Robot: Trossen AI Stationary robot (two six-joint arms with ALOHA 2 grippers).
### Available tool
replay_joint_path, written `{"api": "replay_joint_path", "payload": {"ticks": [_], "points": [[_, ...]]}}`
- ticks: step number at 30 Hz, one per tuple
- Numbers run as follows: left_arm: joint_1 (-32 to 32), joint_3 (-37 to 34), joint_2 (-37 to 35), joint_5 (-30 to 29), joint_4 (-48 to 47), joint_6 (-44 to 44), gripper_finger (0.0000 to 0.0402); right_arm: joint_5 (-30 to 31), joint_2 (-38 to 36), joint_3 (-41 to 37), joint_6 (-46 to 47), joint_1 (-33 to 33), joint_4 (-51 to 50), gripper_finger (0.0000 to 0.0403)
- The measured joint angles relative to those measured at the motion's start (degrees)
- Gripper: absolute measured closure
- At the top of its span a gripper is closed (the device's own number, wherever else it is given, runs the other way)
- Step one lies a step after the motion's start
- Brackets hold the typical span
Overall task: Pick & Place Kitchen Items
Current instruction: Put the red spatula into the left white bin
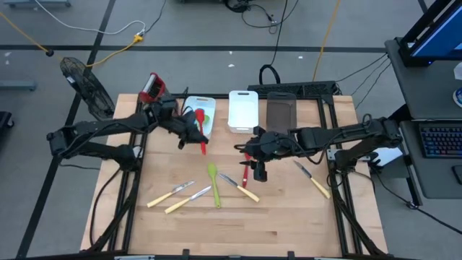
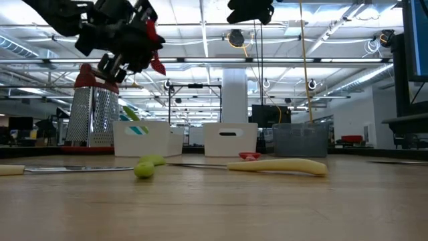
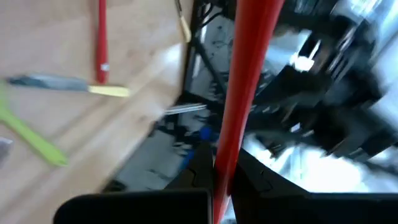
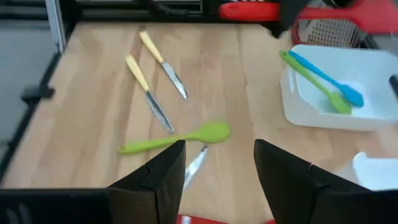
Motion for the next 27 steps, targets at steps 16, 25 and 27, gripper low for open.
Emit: {"api": "replay_joint_path", "payload": {"ticks": [16, 25, 27], "points": [[6.74, 17.21, 16.40, 4.52, -1.37, -14.43, 0.0387, -0.21, -3.28, -0.70, -17.28, 0.00, -9.24, 0.0220], [5.37, 17.97, 16.71, 6.57, -12.95, -14.78, 0.0387, -1.37, -15.77, -13.30, -16.81, -0.88, -1.28, 0.0220], [4.80, 17.97, 16.71, 7.43, -15.64, -14.77, 0.0387, -1.32, -18.66, -16.38, -16.50, -0.92, 2.06, 0.0220]]}}
